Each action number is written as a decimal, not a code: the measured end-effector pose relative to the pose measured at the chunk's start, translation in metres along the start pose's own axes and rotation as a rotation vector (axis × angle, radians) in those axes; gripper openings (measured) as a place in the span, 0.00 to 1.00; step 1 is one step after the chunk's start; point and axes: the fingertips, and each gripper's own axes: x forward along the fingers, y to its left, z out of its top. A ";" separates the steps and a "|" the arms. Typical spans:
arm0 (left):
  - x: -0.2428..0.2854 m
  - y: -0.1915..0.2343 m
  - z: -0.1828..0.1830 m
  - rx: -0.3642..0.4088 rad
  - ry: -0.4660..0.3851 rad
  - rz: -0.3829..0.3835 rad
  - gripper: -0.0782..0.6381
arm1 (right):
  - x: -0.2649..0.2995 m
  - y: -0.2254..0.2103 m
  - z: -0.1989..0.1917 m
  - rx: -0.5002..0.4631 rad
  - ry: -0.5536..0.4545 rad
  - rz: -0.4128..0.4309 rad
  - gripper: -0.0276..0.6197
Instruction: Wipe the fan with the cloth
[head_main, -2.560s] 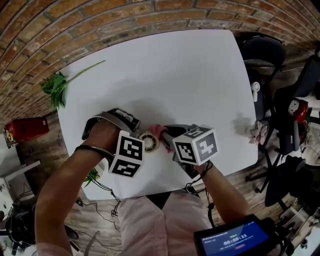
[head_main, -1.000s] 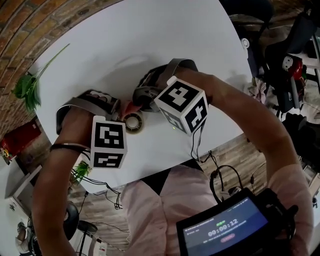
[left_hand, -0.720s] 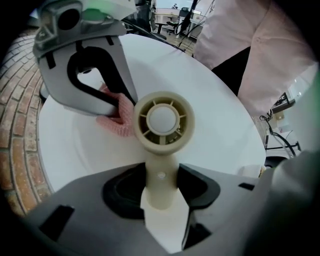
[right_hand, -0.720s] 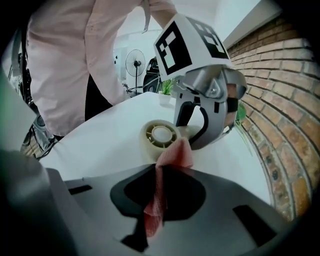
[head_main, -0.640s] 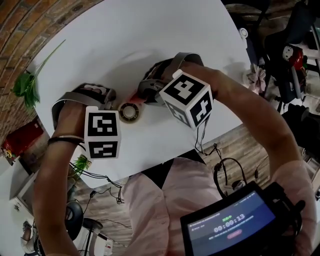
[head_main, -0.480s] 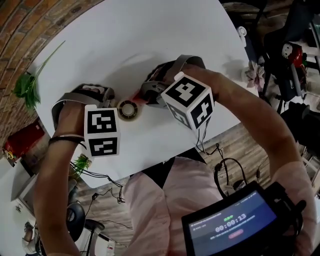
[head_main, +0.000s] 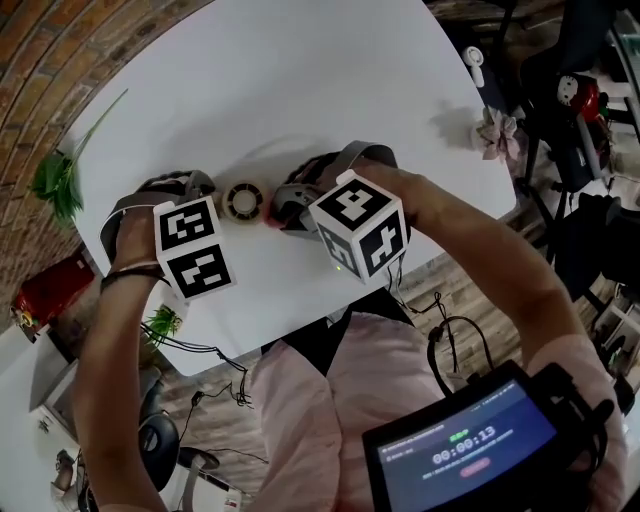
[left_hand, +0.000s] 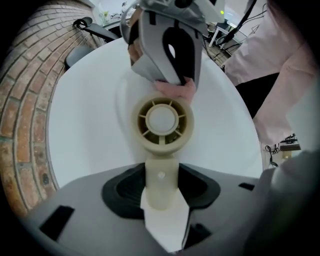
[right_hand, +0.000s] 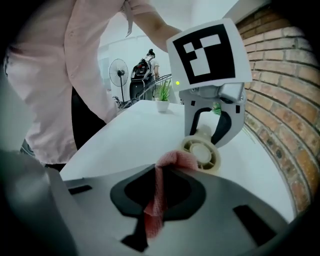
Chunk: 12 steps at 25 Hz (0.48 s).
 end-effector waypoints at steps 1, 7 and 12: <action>0.000 0.001 -0.001 -0.023 0.010 0.008 0.38 | 0.003 0.002 0.004 0.013 -0.014 -0.005 0.09; -0.001 0.003 -0.009 -0.286 -0.017 0.045 0.39 | 0.000 0.019 0.028 0.120 -0.100 -0.063 0.09; -0.012 -0.023 -0.003 -0.585 -0.254 -0.105 0.58 | -0.041 0.044 0.026 0.277 -0.144 -0.162 0.09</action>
